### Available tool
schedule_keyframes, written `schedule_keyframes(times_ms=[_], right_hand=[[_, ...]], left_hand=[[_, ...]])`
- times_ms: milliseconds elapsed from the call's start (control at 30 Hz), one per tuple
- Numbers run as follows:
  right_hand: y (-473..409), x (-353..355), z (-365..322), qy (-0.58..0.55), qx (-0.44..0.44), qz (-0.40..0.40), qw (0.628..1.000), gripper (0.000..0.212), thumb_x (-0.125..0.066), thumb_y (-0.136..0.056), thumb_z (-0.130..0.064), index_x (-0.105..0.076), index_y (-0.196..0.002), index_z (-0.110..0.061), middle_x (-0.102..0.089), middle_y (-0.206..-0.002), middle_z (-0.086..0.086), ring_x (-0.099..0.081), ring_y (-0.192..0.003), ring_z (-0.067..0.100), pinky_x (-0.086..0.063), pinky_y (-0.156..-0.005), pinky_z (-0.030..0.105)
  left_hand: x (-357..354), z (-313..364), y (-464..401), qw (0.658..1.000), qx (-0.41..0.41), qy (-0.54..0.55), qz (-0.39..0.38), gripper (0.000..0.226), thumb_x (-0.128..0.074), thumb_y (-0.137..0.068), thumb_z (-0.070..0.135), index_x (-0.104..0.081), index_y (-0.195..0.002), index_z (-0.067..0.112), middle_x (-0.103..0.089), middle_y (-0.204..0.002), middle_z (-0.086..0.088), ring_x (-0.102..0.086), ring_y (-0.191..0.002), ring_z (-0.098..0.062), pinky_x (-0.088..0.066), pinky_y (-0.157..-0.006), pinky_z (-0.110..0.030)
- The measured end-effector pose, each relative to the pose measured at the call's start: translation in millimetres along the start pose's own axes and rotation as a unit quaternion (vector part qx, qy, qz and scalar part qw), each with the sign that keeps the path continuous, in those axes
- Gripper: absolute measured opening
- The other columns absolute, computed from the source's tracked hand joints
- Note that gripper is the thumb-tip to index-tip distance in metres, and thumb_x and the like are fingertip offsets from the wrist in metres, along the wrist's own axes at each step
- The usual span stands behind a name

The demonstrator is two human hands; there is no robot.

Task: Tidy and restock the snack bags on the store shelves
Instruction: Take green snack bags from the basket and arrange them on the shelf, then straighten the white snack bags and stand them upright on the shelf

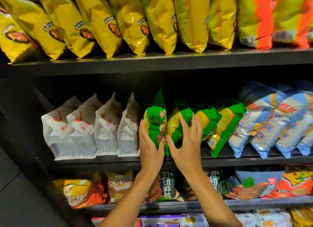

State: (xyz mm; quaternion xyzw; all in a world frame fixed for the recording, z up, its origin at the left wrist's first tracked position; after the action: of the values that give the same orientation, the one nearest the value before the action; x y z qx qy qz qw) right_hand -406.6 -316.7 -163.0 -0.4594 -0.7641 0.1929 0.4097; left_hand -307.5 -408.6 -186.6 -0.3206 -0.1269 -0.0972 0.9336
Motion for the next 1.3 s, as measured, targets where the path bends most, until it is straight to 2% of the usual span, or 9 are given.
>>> schedule_keyframes(times_ms=[133,233,400,500,733,967,1133,1233,1300], right_hand=[[7,-11,-1,-0.030,-0.016,-0.011,0.999,0.079,-0.068,-0.097,-0.029,-0.024,-0.163,-0.024,-0.010,-0.170,-0.004,-0.003,-0.159,0.011,-0.016,-0.128,0.039],[10,-14,-2,-0.021,-0.023,0.029,0.999,0.078,-0.070,-0.097,-0.025,-0.026,-0.161,-0.016,-0.023,-0.167,0.002,-0.015,-0.157,0.015,-0.020,-0.127,0.038],[0,-18,-11,0.001,-0.038,0.039,0.999,0.076,-0.069,-0.097,-0.029,-0.028,-0.161,-0.027,-0.020,-0.167,0.000,-0.012,-0.157,0.013,-0.019,-0.124,0.033],[-11,-22,-13,0.002,-0.068,0.033,0.997,0.071,-0.064,-0.100,-0.038,-0.030,-0.160,-0.027,-0.020,-0.168,0.003,-0.010,-0.157,0.013,-0.022,-0.126,0.039],[0,-9,-14,-0.004,-0.082,0.077,0.994,0.069,-0.068,-0.097,-0.035,-0.034,-0.158,-0.030,-0.025,-0.166,0.000,-0.010,-0.154,0.003,-0.018,-0.122,0.030],[15,-13,-9,-0.042,-0.077,0.035,0.996,0.078,-0.068,-0.098,-0.031,-0.022,-0.161,-0.039,-0.001,-0.167,-0.020,0.000,-0.158,0.005,-0.018,-0.123,0.035],[20,-1,-13,-0.043,-0.041,0.061,0.996,0.076,-0.072,-0.096,-0.021,-0.031,-0.160,-0.025,-0.006,-0.171,-0.010,-0.010,-0.158,0.012,-0.023,-0.121,0.031],[25,11,-23,-0.063,-0.023,0.102,0.992,0.071,-0.073,-0.094,-0.010,-0.038,-0.156,-0.015,-0.016,-0.170,-0.004,-0.017,-0.158,0.015,-0.022,-0.123,0.021],[25,20,-37,-0.078,0.020,0.133,0.988,0.066,-0.071,-0.094,-0.005,-0.041,-0.152,-0.007,-0.025,-0.166,0.006,-0.023,-0.156,0.020,-0.022,-0.124,0.023]], left_hand=[[-3,-19,5,0.994,-0.066,-0.055,-0.070,0.096,-0.059,-0.100,0.013,0.014,-0.162,0.018,0.014,-0.171,0.002,0.009,-0.159,-0.015,-0.009,-0.130,-0.046],[-4,-27,2,0.987,-0.098,-0.077,-0.098,0.092,-0.053,-0.100,0.004,0.014,-0.162,0.015,0.019,-0.171,0.001,0.014,-0.158,-0.018,0.002,-0.129,-0.040],[-6,-35,-7,0.989,-0.098,-0.043,-0.099,0.091,-0.054,-0.100,0.003,0.010,-0.162,0.021,0.009,-0.172,0.000,0.008,-0.159,-0.016,0.003,-0.128,-0.031],[-5,-36,-8,0.990,-0.109,-0.023,-0.091,0.091,-0.055,-0.098,-0.003,0.005,-0.163,0.020,0.004,-0.172,0.001,0.003,-0.159,-0.016,0.003,-0.128,-0.025],[-2,-38,-12,0.986,-0.129,0.008,-0.101,0.087,-0.052,-0.102,0.000,0.006,-0.163,0.020,0.006,-0.172,0.004,0.001,-0.160,-0.018,-0.002,-0.129,-0.031],[0,-44,-6,0.968,-0.181,-0.031,-0.170,0.083,-0.046,-0.104,-0.002,0.010,-0.163,0.014,0.017,-0.172,-0.001,0.012,-0.159,-0.025,0.000,-0.128,-0.044],[7,-34,-3,0.968,-0.199,-0.053,-0.144,0.086,-0.058,-0.099,0.001,0.000,-0.162,0.003,0.011,-0.172,-0.011,0.008,-0.159,-0.031,-0.008,-0.128,-0.053],[21,-18,1,0.964,-0.232,-0.032,-0.130,0.085,-0.064,-0.095,-0.002,-0.011,-0.161,0.002,0.000,-0.172,-0.013,0.000,-0.159,-0.034,-0.011,-0.129,-0.051],[39,-11,3,0.955,-0.272,-0.027,-0.114,0.081,-0.066,-0.093,-0.004,-0.021,-0.159,0.005,-0.012,-0.171,-0.011,-0.009,-0.159,-0.034,-0.013,-0.129,-0.046]])
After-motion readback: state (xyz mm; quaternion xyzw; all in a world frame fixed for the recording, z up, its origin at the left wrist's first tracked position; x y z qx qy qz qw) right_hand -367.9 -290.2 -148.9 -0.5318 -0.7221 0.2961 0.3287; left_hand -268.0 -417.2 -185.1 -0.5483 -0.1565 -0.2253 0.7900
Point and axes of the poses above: each hand's wrist, its own y-axis away from the middle knuckle, its own x-axis out of the back of the hand, z = x × y, the point moved 3 cm from there along -y, towards the middle knuckle
